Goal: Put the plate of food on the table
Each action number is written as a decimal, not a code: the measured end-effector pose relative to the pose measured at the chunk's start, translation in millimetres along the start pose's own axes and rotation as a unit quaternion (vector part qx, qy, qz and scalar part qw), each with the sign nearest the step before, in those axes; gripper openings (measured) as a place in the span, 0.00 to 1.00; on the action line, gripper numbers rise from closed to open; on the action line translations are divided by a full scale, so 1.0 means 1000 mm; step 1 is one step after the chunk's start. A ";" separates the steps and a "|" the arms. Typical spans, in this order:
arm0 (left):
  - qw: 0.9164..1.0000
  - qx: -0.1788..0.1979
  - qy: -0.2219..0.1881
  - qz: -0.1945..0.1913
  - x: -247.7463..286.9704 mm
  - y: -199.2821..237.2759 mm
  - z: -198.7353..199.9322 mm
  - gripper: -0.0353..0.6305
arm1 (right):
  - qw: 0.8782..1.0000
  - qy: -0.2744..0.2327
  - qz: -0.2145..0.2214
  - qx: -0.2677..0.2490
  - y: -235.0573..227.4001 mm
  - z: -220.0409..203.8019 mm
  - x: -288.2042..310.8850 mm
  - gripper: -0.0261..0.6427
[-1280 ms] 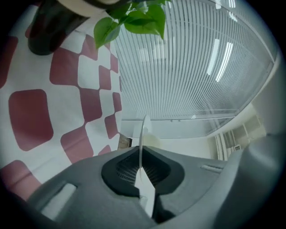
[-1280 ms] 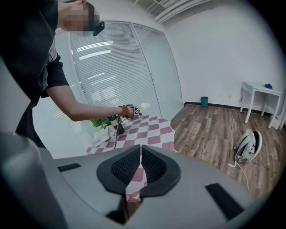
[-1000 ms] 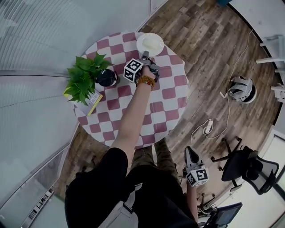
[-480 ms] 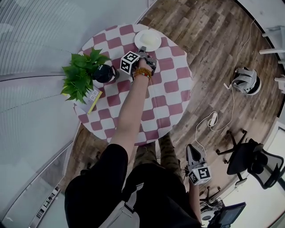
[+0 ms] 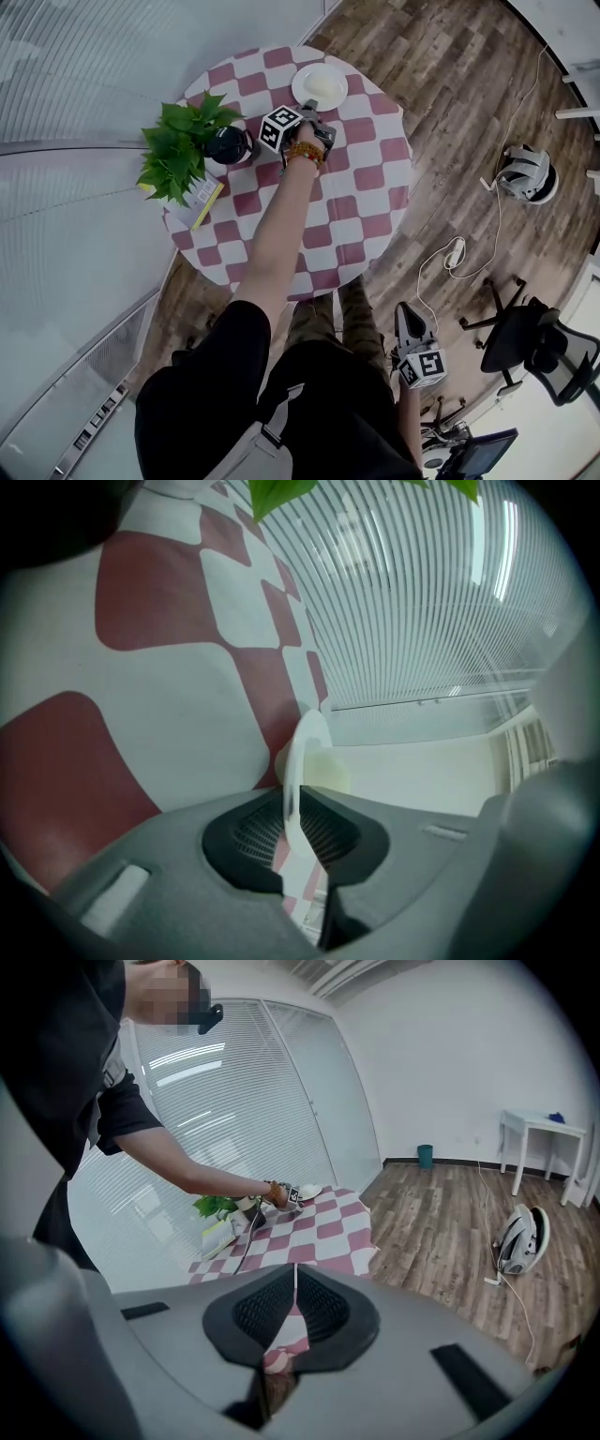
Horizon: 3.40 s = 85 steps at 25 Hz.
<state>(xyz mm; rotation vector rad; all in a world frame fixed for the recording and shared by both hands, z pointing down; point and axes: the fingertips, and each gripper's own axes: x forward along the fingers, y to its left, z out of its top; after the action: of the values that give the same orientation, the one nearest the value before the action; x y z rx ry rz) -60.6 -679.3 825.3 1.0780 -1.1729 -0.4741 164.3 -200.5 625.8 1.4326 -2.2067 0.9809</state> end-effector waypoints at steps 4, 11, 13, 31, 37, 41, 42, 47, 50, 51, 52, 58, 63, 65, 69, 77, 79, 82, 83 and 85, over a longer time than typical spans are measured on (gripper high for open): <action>1.000 0.010 0.008 0.008 -0.006 0.001 -0.001 0.18 | 1.000 -0.005 0.000 -0.002 -0.003 -0.004 -0.002 0.06; 0.999 0.014 0.032 0.040 -0.024 0.005 -0.016 0.29 | 1.000 -0.020 0.003 -0.007 -0.004 -0.001 -0.012 0.06; 0.999 0.014 0.033 0.040 -0.030 0.005 -0.018 0.29 | 1.000 -0.027 0.007 -0.010 -0.004 0.002 -0.012 0.06; 0.992 0.006 0.051 0.117 -0.219 0.112 -0.097 0.29 | 0.991 -0.085 0.075 -0.071 -0.006 0.053 -0.014 0.06; 0.990 0.006 0.033 0.137 -0.295 0.155 -0.116 0.29 | 0.986 -0.095 0.110 -0.083 -0.008 0.049 -0.024 0.06; 0.989 0.003 0.015 0.149 -0.345 0.183 -0.131 0.29 | 0.983 -0.092 0.129 -0.087 -0.018 0.035 -0.032 0.06; 0.988 0.002 0.013 0.153 -0.358 0.190 -0.136 0.29 | 0.983 -0.088 0.132 -0.088 -0.021 0.028 -0.033 0.06; 0.984 -0.025 -0.016 0.173 -0.440 0.233 -0.145 0.29 | 0.982 -0.045 0.157 -0.095 -0.023 -0.014 -0.013 0.06; 0.981 -0.019 -0.004 0.194 -0.475 0.256 -0.166 0.29 | 0.984 -0.024 0.155 -0.089 -0.029 -0.034 -0.013 0.06; 0.980 0.000 0.009 0.200 -0.482 0.262 -0.175 0.29 | 0.984 -0.022 0.153 -0.087 -0.032 -0.038 -0.015 0.06; 0.978 0.026 0.022 0.206 -0.487 0.267 -0.183 0.29 | 0.984 -0.022 0.155 -0.091 -0.033 -0.037 -0.015 0.06; 0.954 0.185 0.074 0.223 -0.519 0.280 -0.202 0.29 | 0.970 -0.040 0.198 -0.131 -0.002 -0.007 0.006 0.06; 0.939 0.302 0.052 0.156 -0.523 0.230 -0.177 0.29 | 0.956 -0.051 0.234 -0.168 0.049 0.011 0.017 0.06; 0.925 0.359 0.046 0.116 -0.518 0.196 -0.167 0.29 | 0.948 -0.058 0.251 -0.187 0.073 0.022 0.018 0.06; 0.878 0.473 0.035 0.071 -0.508 0.127 -0.146 0.29 | 0.932 -0.074 0.281 -0.216 0.119 0.048 0.017 0.06; 0.782 0.621 -0.036 -0.042 -0.509 -0.026 -0.137 0.18 | 0.908 -0.149 0.309 -0.241 0.181 0.126 -0.007 0.06; 0.758 0.644 -0.062 -0.082 -0.518 -0.069 -0.142 0.16 | 0.901 -0.177 0.308 -0.251 0.191 0.154 -0.019 0.06; 0.717 0.674 -0.111 -0.138 -0.539 -0.136 -0.148 0.16 | 0.883 -0.231 0.309 -0.268 0.210 0.200 -0.045 0.06; 0.703 0.683 -0.127 -0.151 -0.546 -0.158 -0.150 0.16 | 0.876 -0.249 0.310 -0.272 0.216 0.217 -0.055 0.06; 0.678 0.696 -0.156 -0.177 -0.564 -0.196 -0.156 0.16 | 0.861 -0.284 0.310 -0.285 0.228 0.242 -0.077 0.06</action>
<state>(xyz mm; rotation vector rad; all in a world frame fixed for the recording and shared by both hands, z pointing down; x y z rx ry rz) -84.5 -260.1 373.5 2.6729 -1.6295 0.0802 15.2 -260.1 324.7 0.7853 -3.1245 -0.0497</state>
